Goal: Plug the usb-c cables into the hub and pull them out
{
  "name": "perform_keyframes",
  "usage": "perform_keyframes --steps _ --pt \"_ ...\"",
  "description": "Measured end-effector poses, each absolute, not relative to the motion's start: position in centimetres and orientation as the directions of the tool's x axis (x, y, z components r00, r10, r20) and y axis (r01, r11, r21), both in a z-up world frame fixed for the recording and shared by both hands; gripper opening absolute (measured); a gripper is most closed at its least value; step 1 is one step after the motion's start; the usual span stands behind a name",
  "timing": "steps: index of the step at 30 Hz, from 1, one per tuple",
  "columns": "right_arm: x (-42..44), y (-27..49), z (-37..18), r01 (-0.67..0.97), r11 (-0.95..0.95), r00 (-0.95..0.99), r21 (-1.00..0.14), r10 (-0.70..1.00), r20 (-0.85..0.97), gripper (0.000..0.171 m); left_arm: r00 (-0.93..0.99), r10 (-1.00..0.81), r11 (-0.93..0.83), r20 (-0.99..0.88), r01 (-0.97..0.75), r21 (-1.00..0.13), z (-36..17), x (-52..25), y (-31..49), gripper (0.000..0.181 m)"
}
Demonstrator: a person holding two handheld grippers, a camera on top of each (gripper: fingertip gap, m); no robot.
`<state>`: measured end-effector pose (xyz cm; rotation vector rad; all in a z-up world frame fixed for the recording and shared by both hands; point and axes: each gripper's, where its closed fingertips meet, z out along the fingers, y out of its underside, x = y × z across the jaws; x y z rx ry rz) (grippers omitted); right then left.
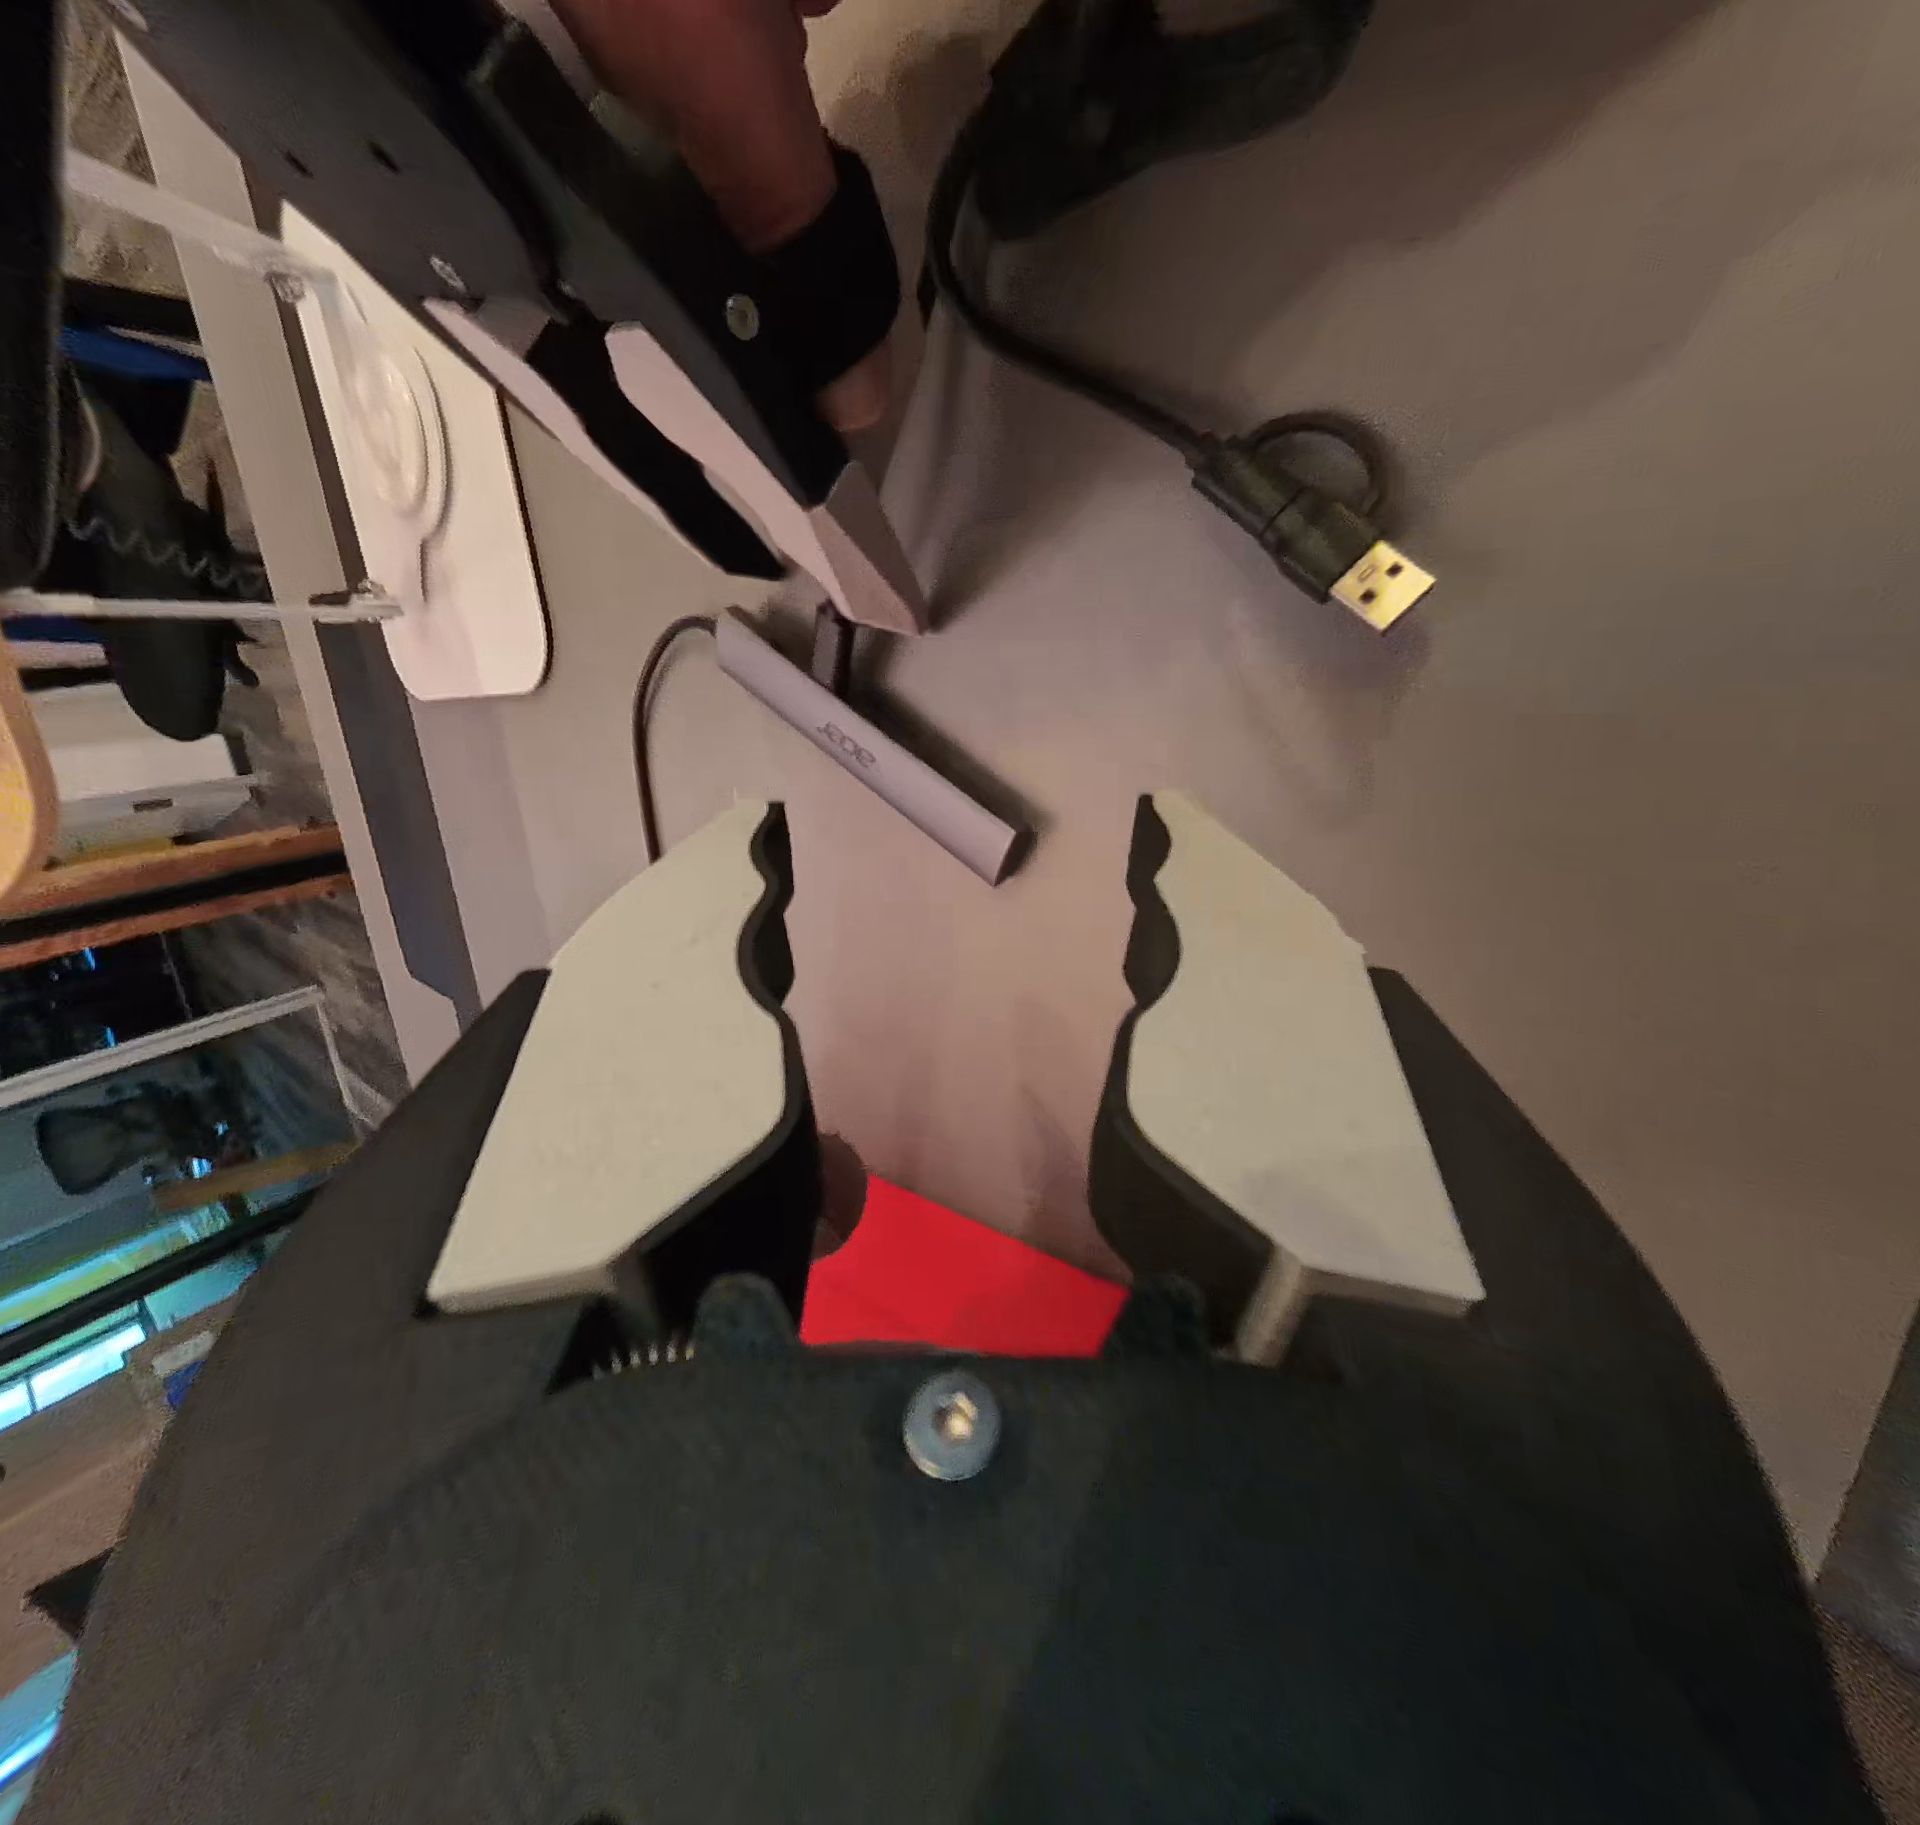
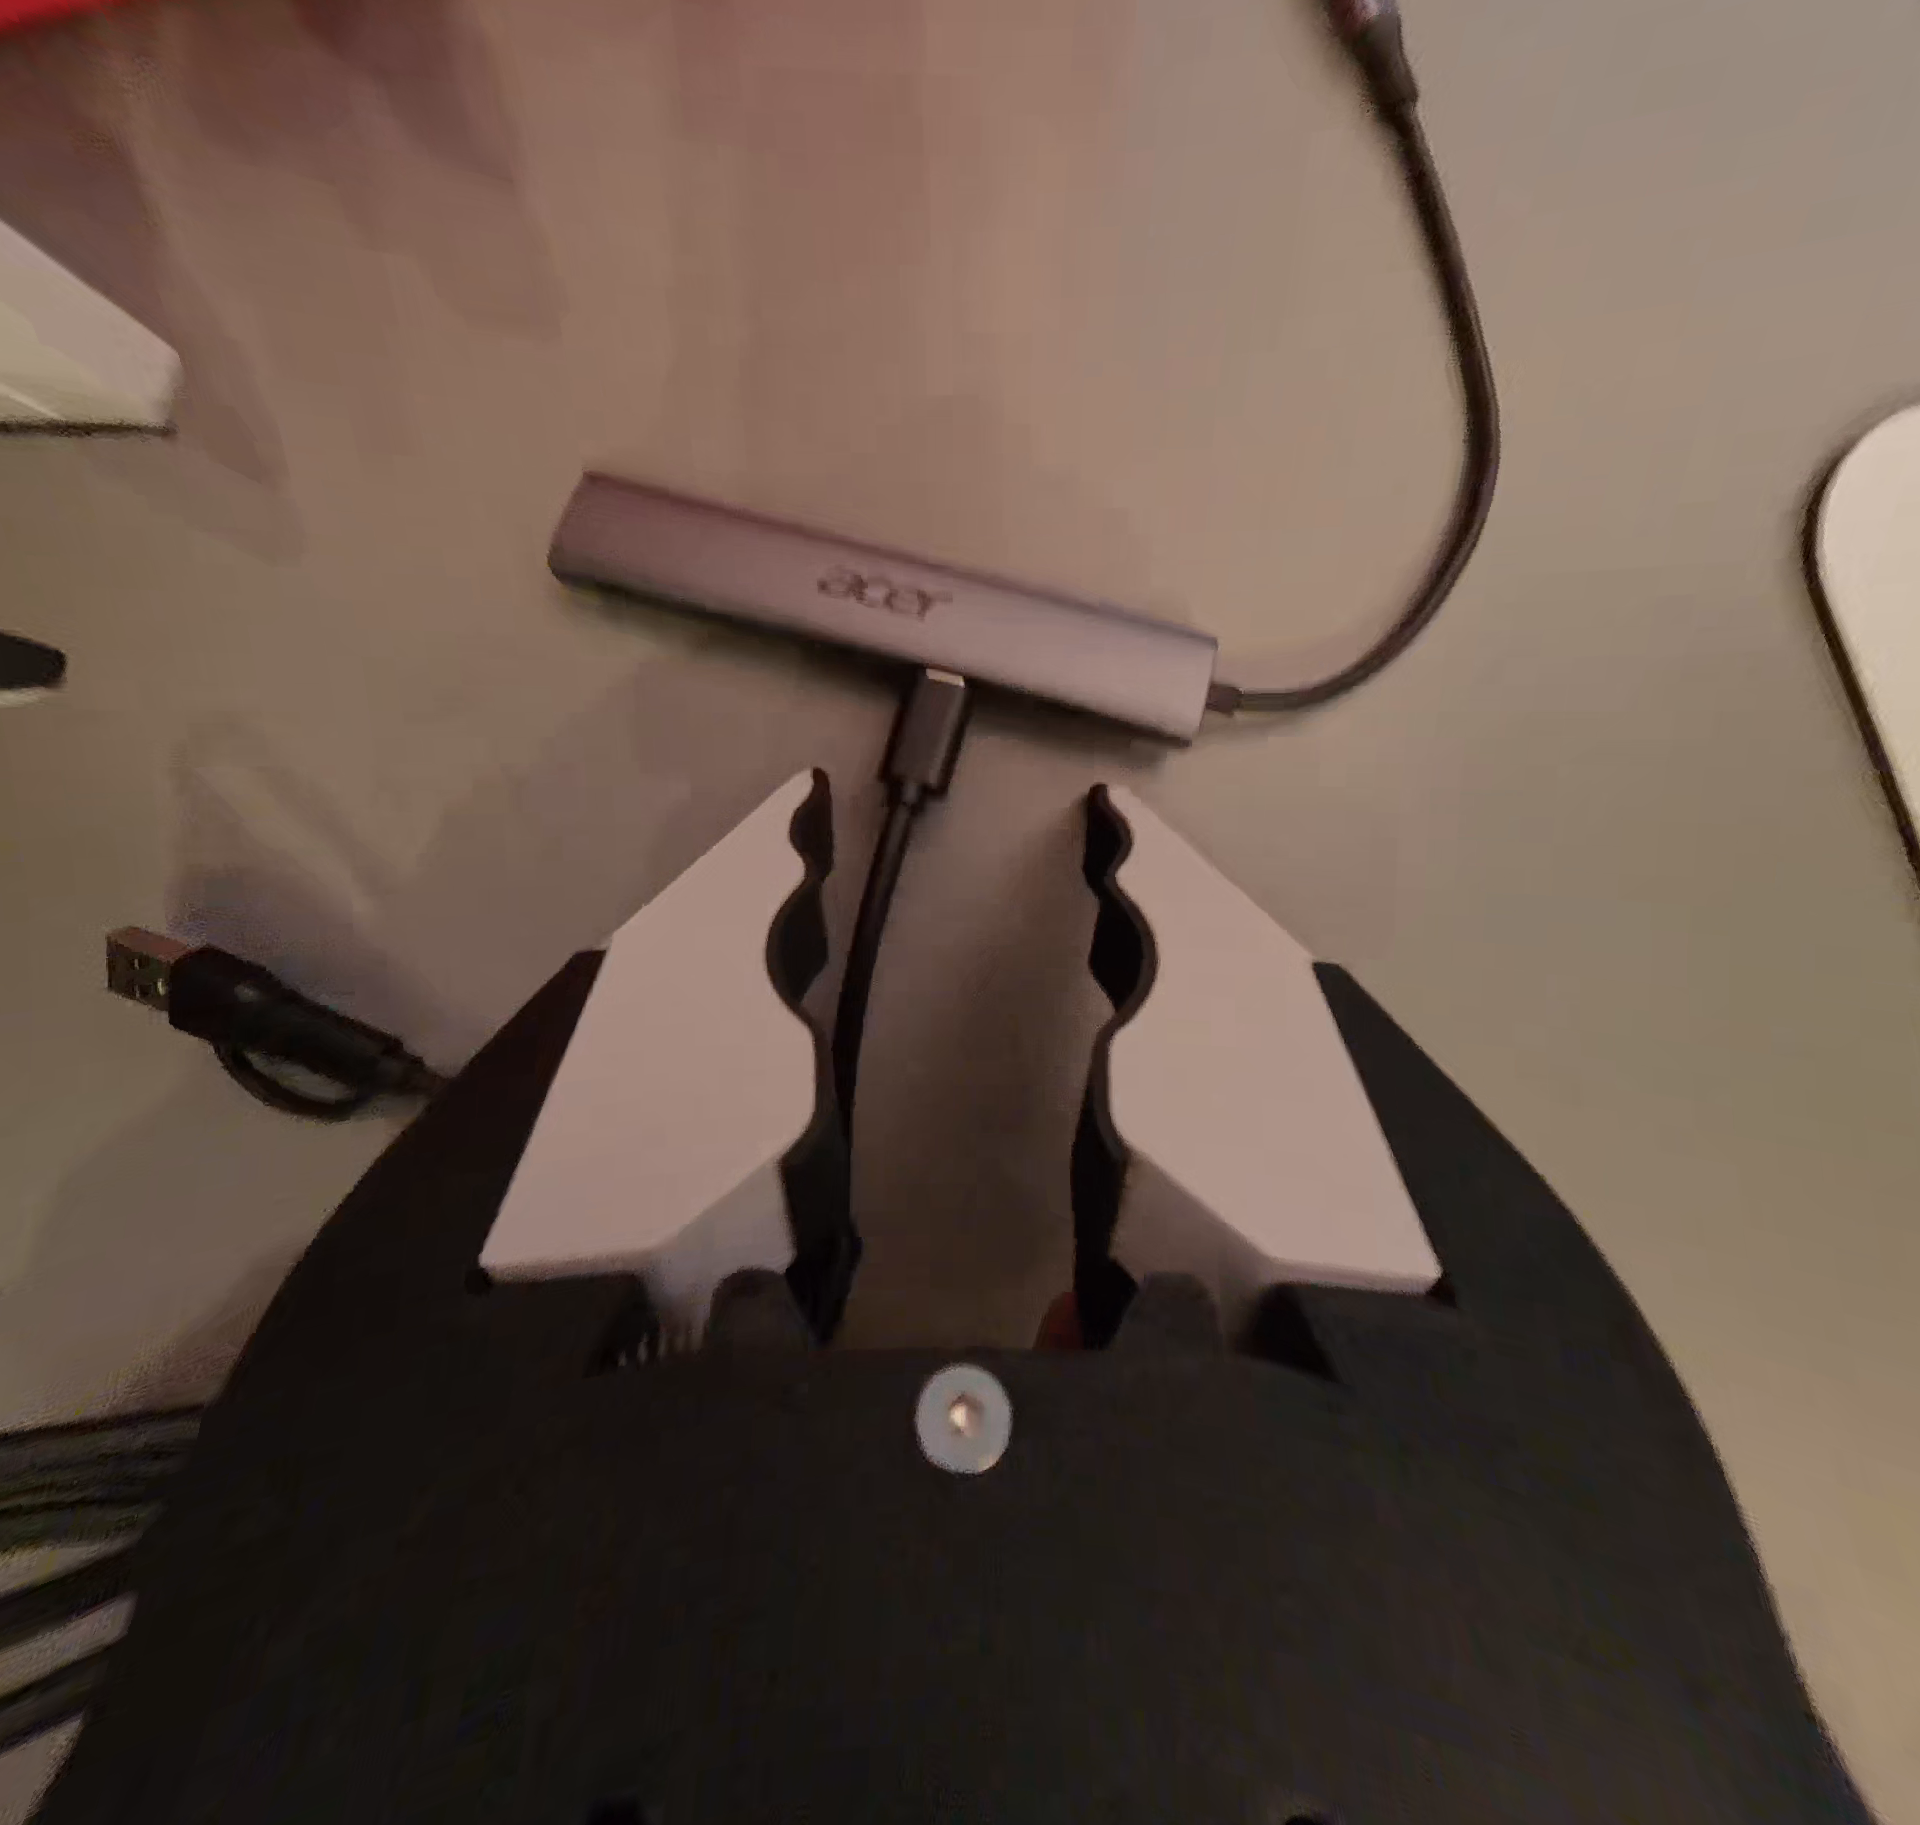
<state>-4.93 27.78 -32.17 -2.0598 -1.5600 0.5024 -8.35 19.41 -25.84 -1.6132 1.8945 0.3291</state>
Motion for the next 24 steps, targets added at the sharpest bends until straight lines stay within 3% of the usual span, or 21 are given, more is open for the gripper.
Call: perform_keyframes --steps 1,2,3,7,11,18,24 --pt "-5.3 27.7 -32.1 0.776 -0.207 0.27 -0.595 0.963 0.018 0.036 -0.054 -0.798 0.214 -0.6 -0.957 -0.198 -26.0 -8.6 19.4 0.062" --pt "-5.5 27.6 -32.1 0.784 -0.198 0.265 -0.588 0.964 0.029 0.014 -0.047 -0.797 0.207 -0.602 -0.958 -0.199 -26.1 -8.7 19.3 0.062" --pt "-5.6 27.6 -32.1 0.795 -0.177 0.257 -0.58 0.965 0.057 0.01 -0.035 -0.795 0.198 -0.606 -0.959 -0.204 -26.1 -8.8 19.3 0.061" --pt "-5.6 28.0 -31.9 0.818 -0.132 0.256 -0.56 0.955 0.15 0.008 -0.014 -0.79 0.189 -0.612 -0.957 -0.221 -25.9 -9.1 19.0 0.06" --pt "-5.5 28.3 -28.7 0.757 -0.148 0.31 -0.636 0.939 0.15 0.009 0.006 -0.752 0.2 -0.659 -0.951 -0.237 -24.7 -9.5 19.3 0.058" --pt "-0.8 30.2 -14.6 0.63 -0.064 0.463 -0.774 0.831 0.308 0.009 0.059 -0.689 0.229 -0.722 -0.928 -0.294 -21.6 -9.8 20.1 0.054" --pt "12.0 33.7 -3.0 0.567 0.008 0.695 -0.824 0.532 0.484 0.009 0.042 -0.677 0.228 -0.734 -0.937 -0.263 -22.2 -10.1 20.2 0.054"
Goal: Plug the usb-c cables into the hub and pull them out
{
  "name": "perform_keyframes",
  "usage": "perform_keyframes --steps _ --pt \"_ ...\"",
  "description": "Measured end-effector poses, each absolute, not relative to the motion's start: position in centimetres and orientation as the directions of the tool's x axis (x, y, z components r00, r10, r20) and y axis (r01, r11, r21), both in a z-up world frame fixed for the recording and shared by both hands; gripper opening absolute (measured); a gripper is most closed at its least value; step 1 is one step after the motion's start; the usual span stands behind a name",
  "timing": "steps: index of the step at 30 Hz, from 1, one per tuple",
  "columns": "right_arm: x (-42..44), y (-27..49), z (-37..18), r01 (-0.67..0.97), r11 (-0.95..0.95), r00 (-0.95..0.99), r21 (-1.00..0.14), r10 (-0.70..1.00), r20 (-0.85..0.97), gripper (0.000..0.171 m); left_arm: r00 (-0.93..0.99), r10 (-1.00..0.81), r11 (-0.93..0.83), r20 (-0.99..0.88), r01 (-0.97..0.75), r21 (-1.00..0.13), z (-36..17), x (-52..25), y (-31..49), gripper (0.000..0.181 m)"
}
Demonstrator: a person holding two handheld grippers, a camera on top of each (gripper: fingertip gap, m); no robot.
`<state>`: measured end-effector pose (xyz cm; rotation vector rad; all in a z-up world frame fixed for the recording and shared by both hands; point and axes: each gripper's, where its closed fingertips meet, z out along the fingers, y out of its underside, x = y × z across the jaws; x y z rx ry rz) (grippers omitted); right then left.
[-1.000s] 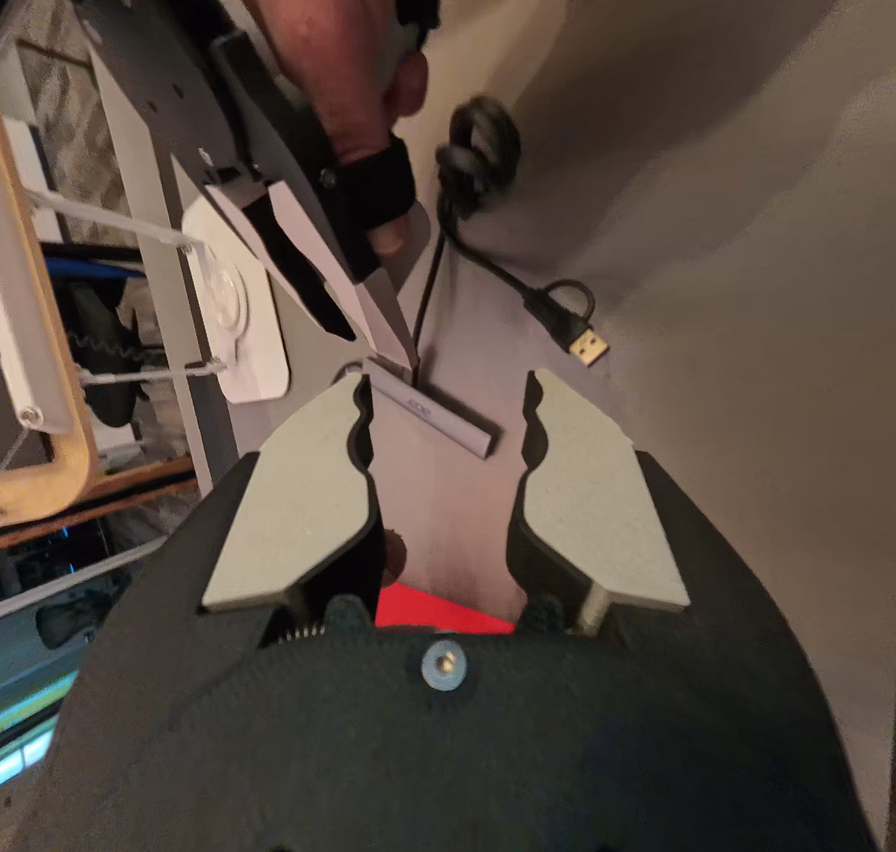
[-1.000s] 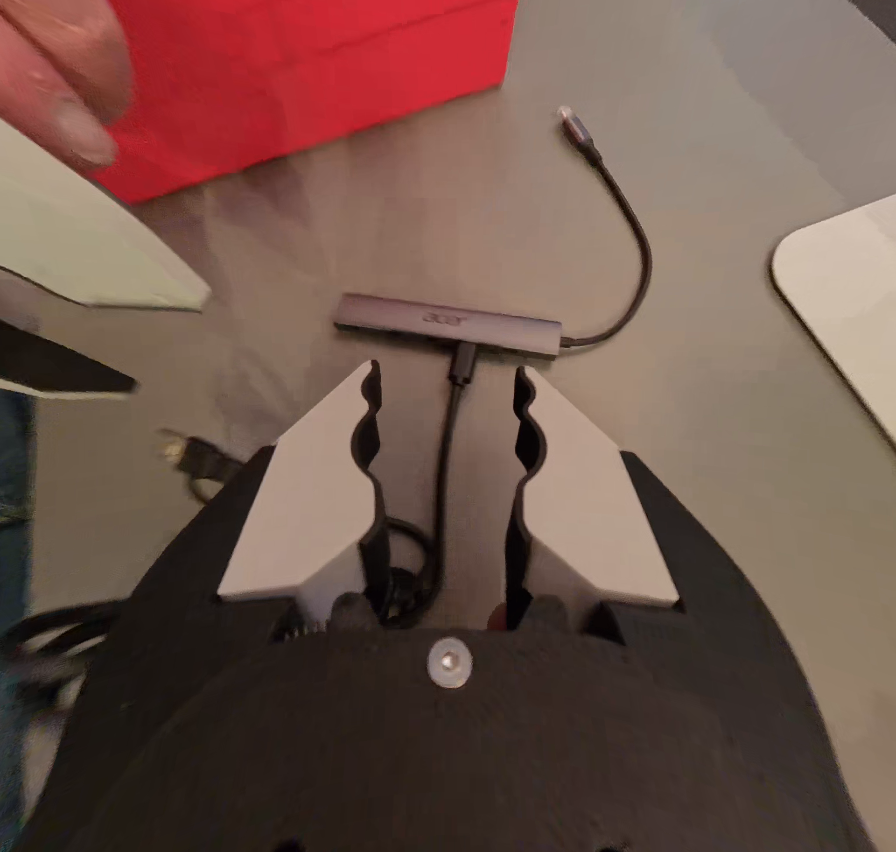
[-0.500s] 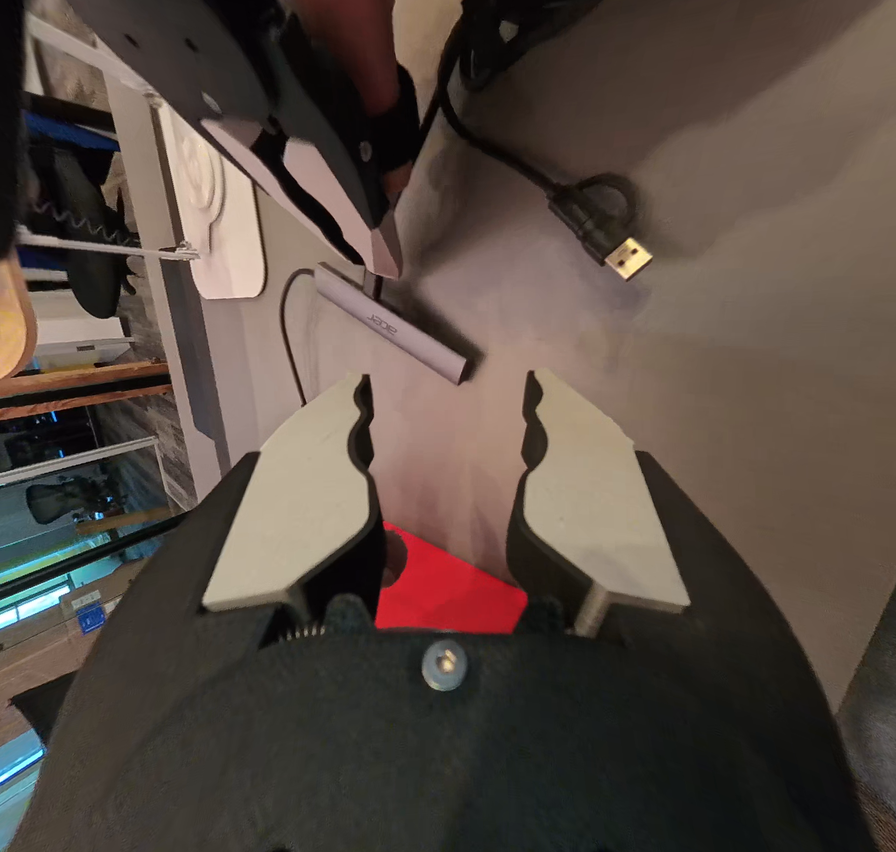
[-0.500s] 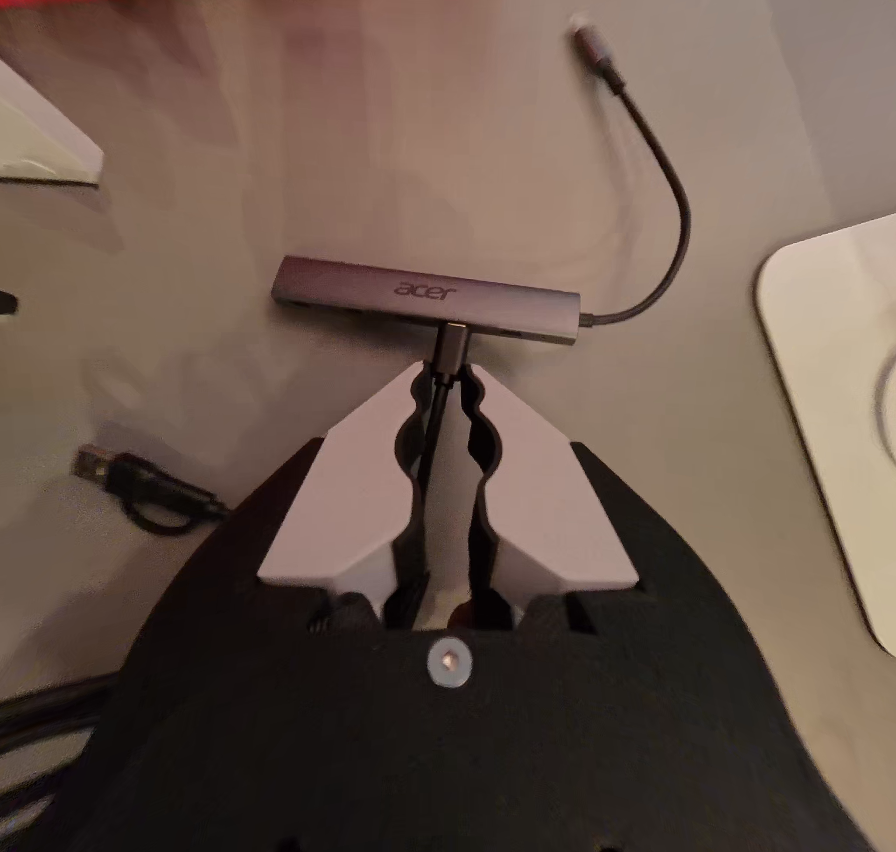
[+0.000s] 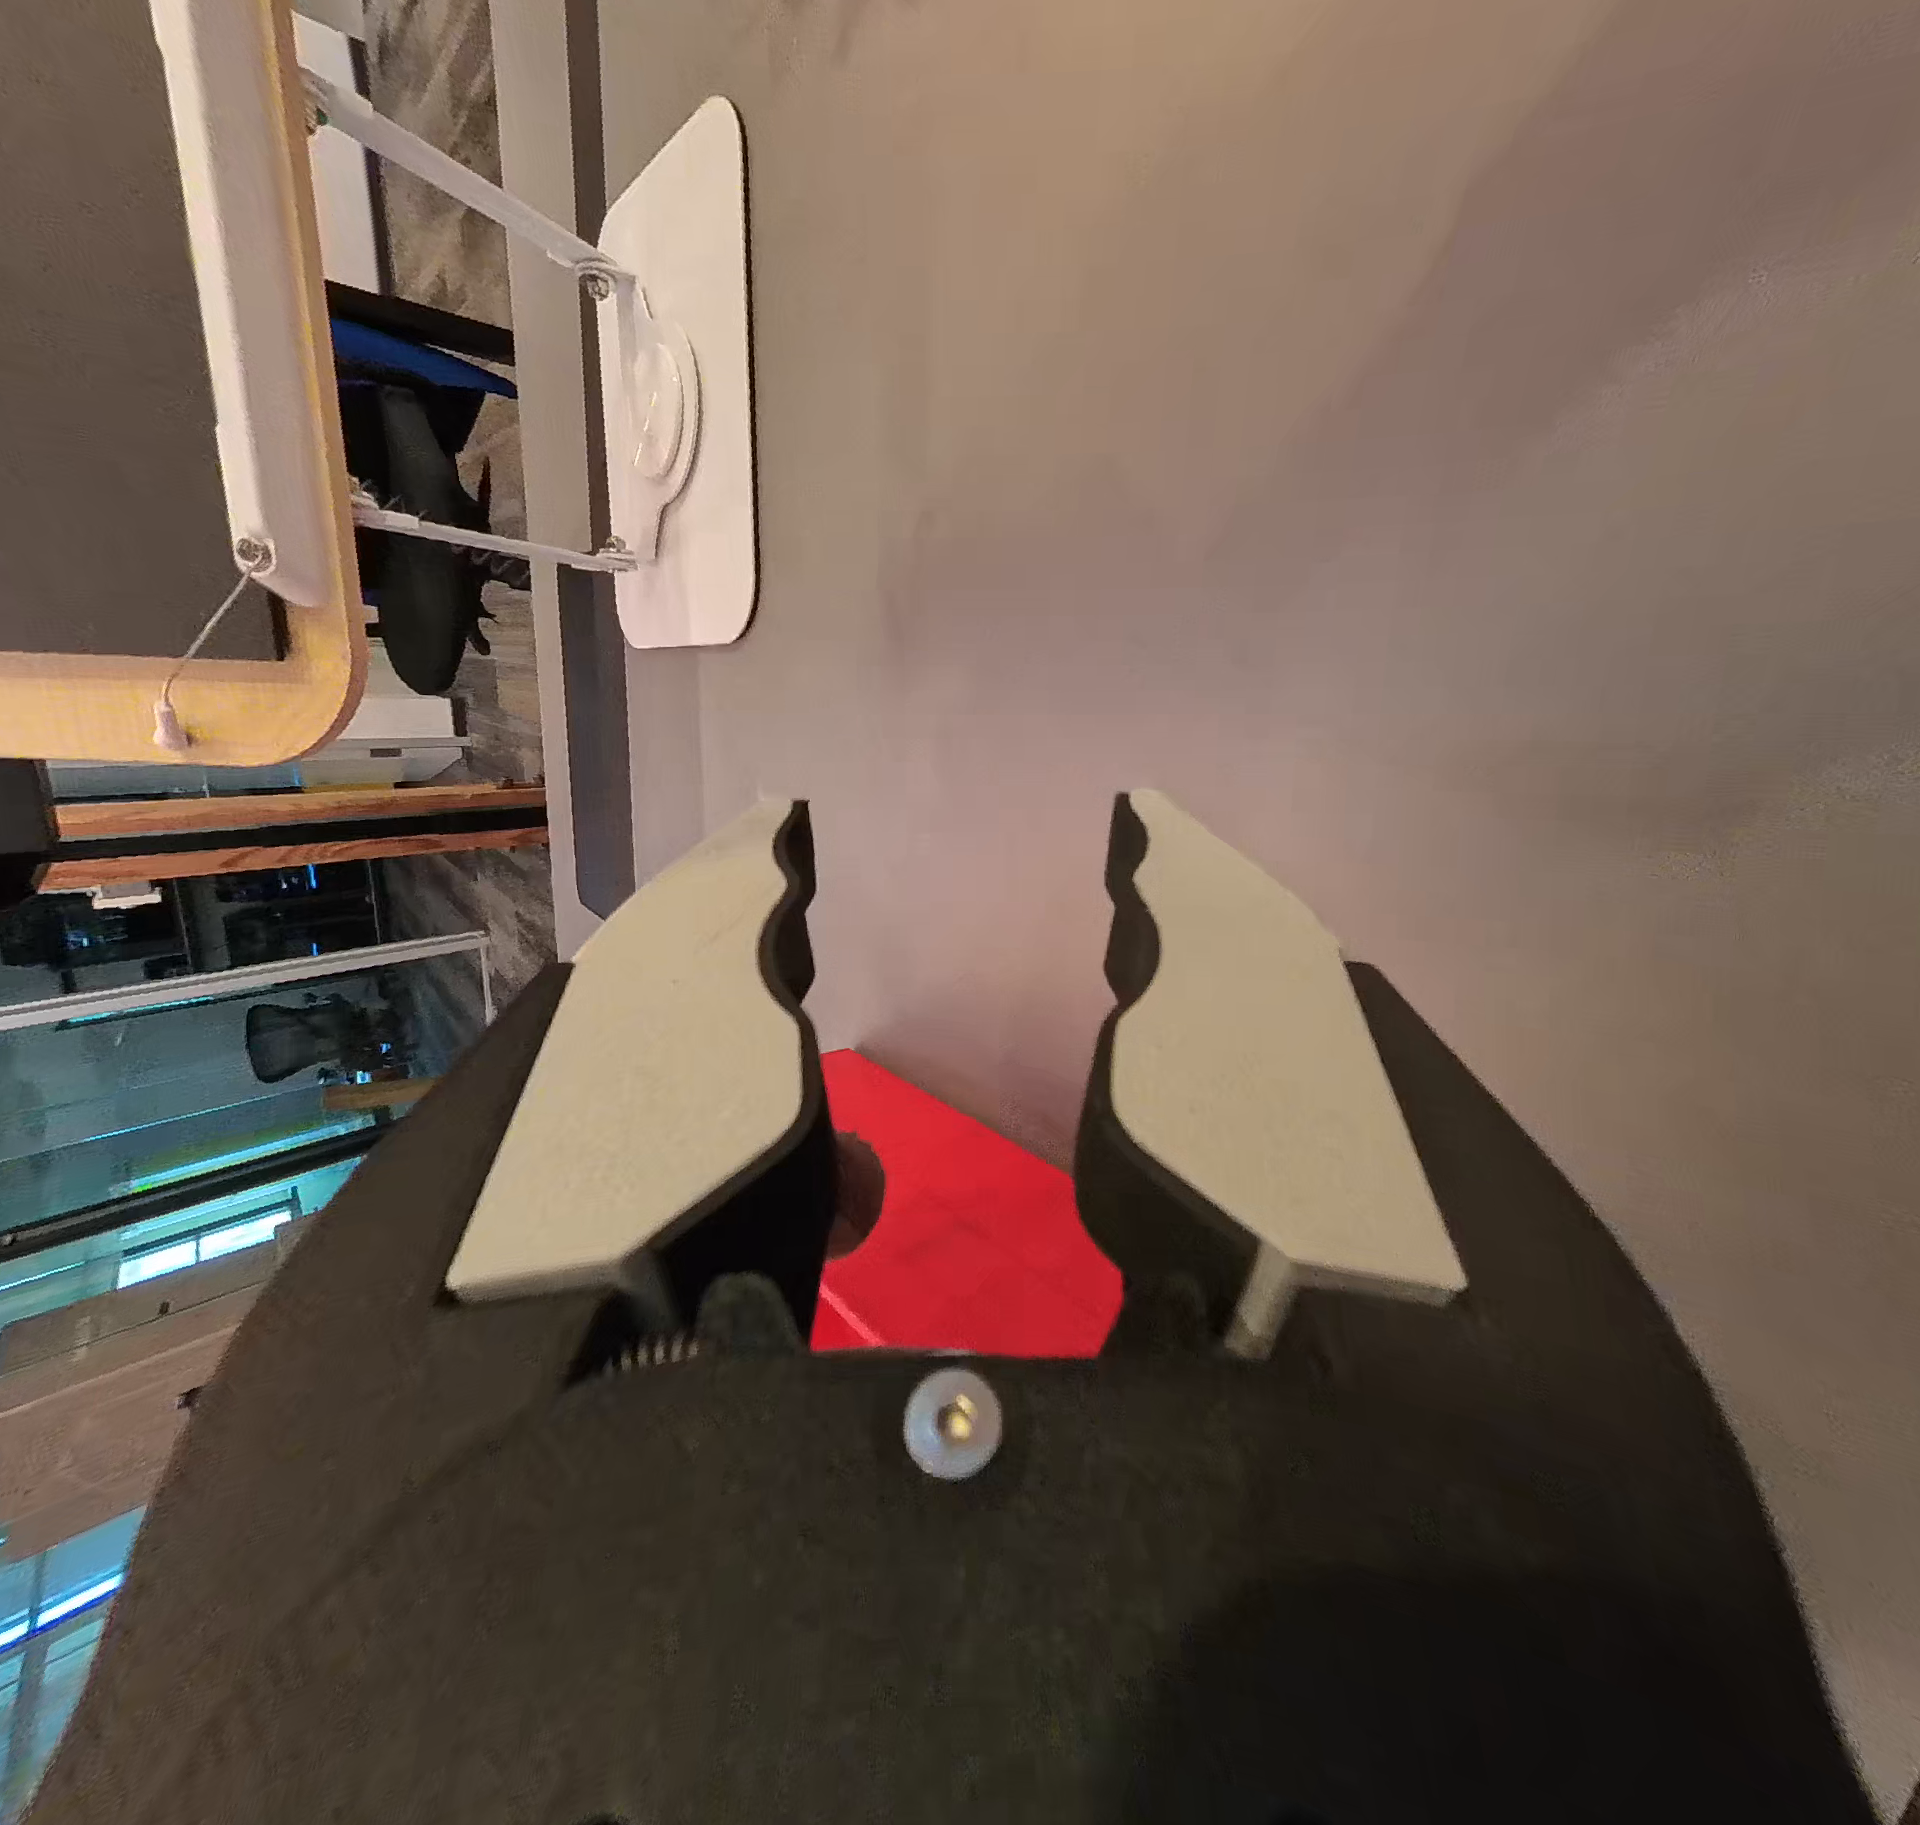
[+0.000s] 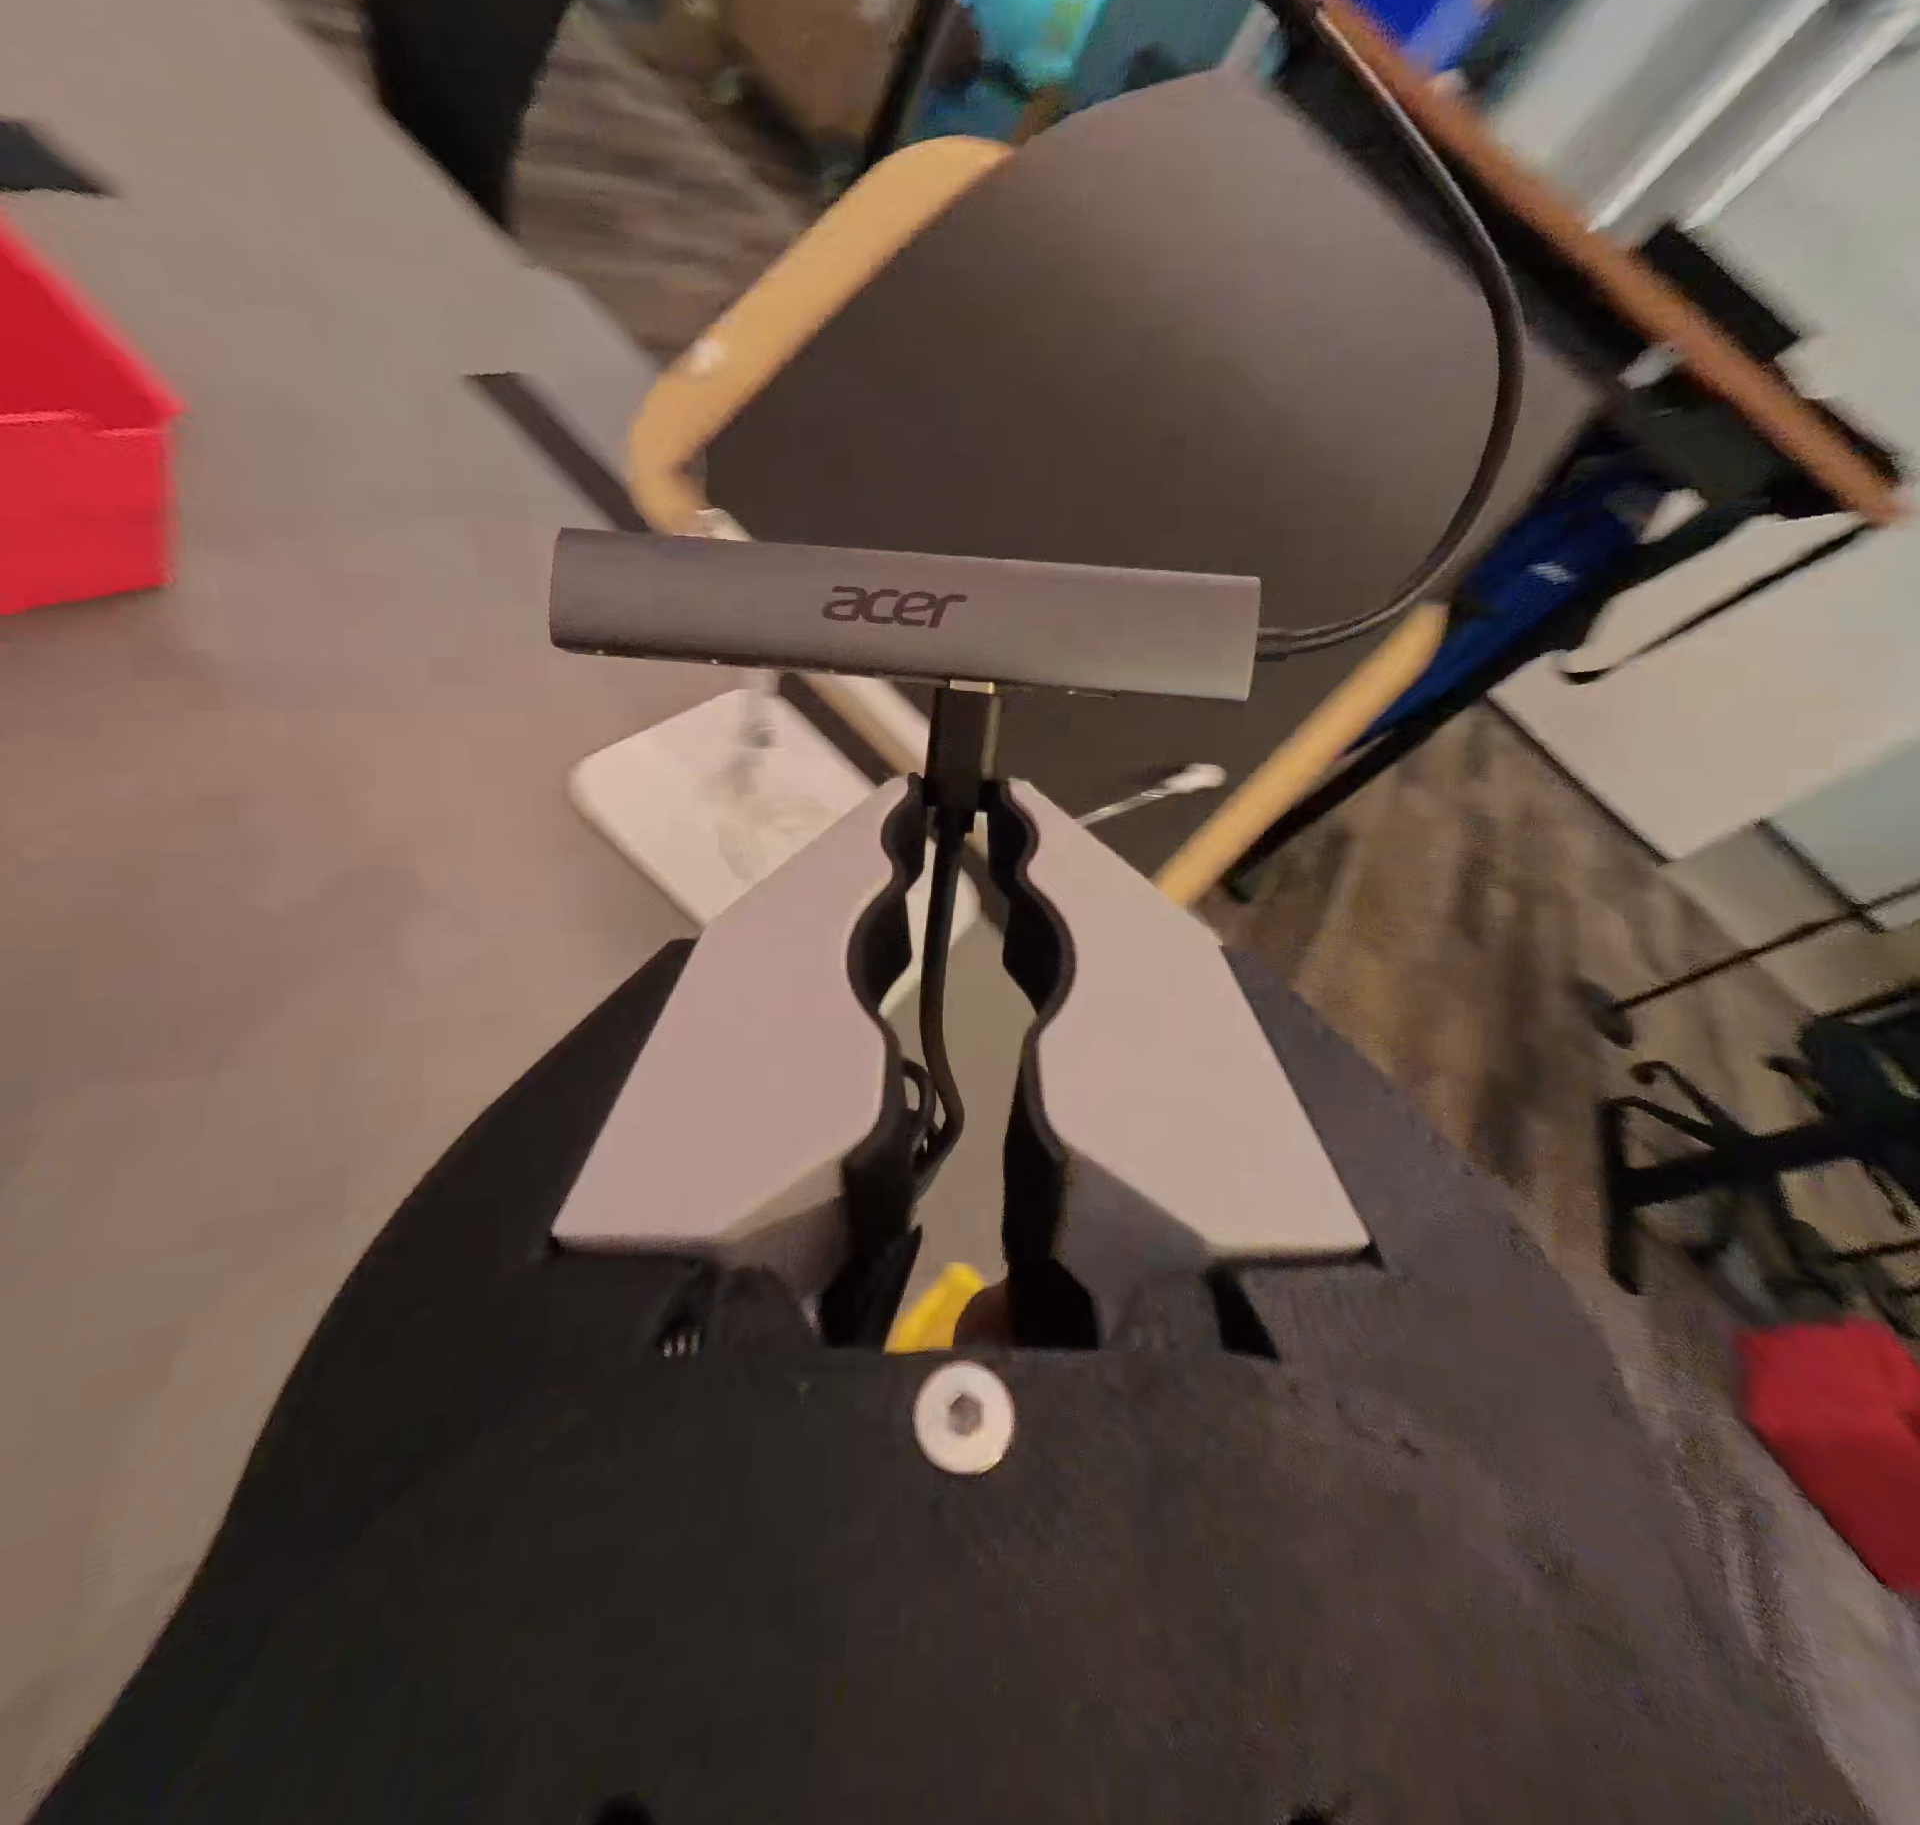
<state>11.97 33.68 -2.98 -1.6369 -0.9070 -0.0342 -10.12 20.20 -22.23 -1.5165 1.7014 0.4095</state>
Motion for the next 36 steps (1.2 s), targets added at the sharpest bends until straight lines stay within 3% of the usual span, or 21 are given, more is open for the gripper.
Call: perform_keyframes --steps 3,8,15,19,23,27,36 --pt "18.9 34.6 -1.5 0.54 0.008 0.762 -0.841 0.419 0.493 0.008 0.046 -0.677 0.229 -0.735 -0.935 -0.27 -22.2 -10.0 20.2 0.053" --pt "28.3 35.4 -5.6 0.488 -0.037 0.84 -0.872 0.293 0.457 0.009 0.049 -0.677 0.223 -0.734 -0.937 -0.268 -22.5 -9.9 20.4 0.052" --pt "32.1 34.8 -15.1 0.511 -0.083 0.829 -0.856 0.309 0.465 0.009 0.027 -0.689 0.229 -0.724 -0.94 -0.253 -23.6 -8.9 20.2 0.052" --pt "33.1 34.7 -17.3 0.53 -0.15 0.825 -0.835 0.318 0.467 0.009 0.019 -0.696 0.228 -0.718 -0.942 -0.246 -24.1 -8.7 20.1 0.052" --pt "33.1 34.0 -19.8 0.677 -0.238 0.712 -0.696 0.449 0.54 0.009 0.012 -0.699 0.227 -0.715 -0.944 -0.237 -24.4 -8.8 19.9 0.052" --pt "34.2 32.0 -23.1 0.833 -0.329 0.548 -0.445 0.606 0.577 0.009 0.007 -0.702 0.227 -0.712 -0.946 -0.233 -24.6 -9.0 19.8 0.052" --pt "36.0 29.7 -28.0 0.892 -0.44 0.435 -0.098 0.782 0.447 0.009 -0.019 -0.708 0.23 -0.706 -0.952 -0.204 -24.9 -9.4 19.4 0.053"
